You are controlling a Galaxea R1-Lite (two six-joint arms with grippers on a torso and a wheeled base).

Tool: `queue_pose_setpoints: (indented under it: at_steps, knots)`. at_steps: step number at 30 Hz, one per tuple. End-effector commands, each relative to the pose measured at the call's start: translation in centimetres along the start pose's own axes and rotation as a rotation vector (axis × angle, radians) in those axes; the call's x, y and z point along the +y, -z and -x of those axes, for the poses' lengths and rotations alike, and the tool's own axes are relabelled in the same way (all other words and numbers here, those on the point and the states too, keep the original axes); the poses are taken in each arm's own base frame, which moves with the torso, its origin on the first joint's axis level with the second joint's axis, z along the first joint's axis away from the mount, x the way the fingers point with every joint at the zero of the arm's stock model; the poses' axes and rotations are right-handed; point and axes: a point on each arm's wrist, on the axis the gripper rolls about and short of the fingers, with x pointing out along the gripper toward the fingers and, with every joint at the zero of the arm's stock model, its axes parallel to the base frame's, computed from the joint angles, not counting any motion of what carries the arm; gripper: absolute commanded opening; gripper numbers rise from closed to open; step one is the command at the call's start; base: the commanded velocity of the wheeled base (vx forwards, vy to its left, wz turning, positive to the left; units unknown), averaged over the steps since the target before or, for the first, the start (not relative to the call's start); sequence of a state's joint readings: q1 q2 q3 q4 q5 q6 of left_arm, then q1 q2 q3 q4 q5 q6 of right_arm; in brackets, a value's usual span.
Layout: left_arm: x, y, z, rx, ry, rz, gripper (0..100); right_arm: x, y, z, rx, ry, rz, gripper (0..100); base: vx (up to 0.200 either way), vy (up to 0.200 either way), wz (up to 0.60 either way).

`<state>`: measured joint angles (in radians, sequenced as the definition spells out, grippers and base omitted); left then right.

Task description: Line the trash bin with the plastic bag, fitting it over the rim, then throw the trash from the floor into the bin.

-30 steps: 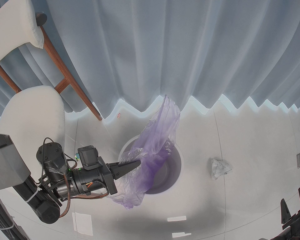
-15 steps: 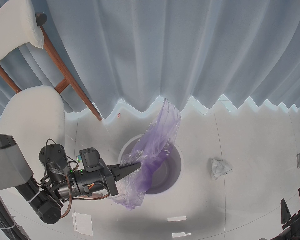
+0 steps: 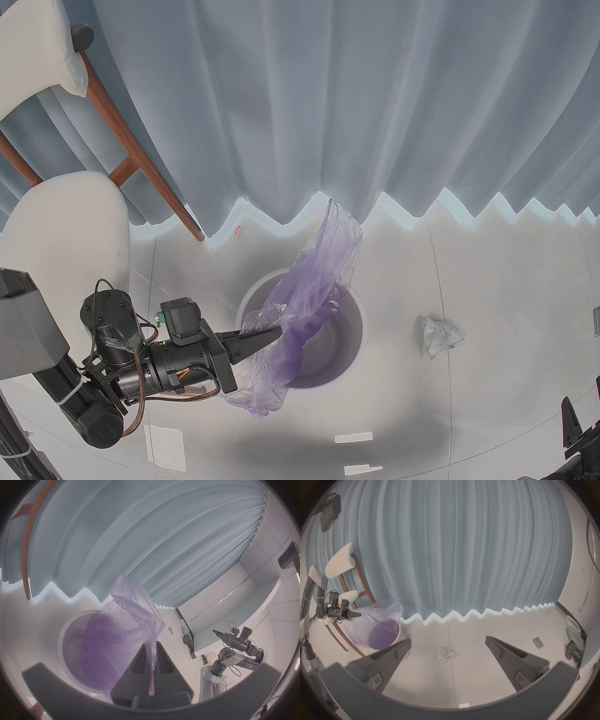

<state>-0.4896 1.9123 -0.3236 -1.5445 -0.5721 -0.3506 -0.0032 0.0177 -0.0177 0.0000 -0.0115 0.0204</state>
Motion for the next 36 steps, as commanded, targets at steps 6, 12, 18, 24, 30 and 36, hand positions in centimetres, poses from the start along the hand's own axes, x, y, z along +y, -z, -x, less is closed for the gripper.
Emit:
queue_pose_setpoints:
  at_steps: [6, 12, 18, 24, 30, 36]
  knots:
    - [0.1, 0.0, 0.0, -0.002, -0.003, -0.002, 0, 0.0, 0.5, 0.0, -0.002, 0.011, -0.006, 100, 0.0, 0.0, 0.0]
    - [0.1, 0.0, 0.0, 0.0, -0.004, 0.0, 0, 0.0, 0.0, 0.0, -0.052, 0.013, -0.005, 100, 0.0, 0.0, 0.0]
    - [0.0, 0.1, 0.0, 0.004, -0.002, 0.0, 0, 0.0, -0.8, 0.1, -0.128, 0.024, -0.012, 100, 0.0, 0.0, 0.0]
    - [0.0, 0.1, 0.1, 0.002, -0.003, -0.001, 0, 0.2, -1.1, 0.2, -0.121, -0.086, -0.071, 100, 0.0, 0.0, 0.0]
    - [-0.1, 0.0, 0.1, 0.0, 0.0, -0.002, 0, 0.3, -1.9, 0.4, 0.0, -0.116, -0.245, 100, 0.0, 0.0, 0.0]
    - [-0.1, -0.1, 0.1, -0.003, -0.001, -0.004, 0, 0.5, -3.8, 0.1, 0.084, -0.173, -0.365, 100, 0.0, 0.0, 0.0]
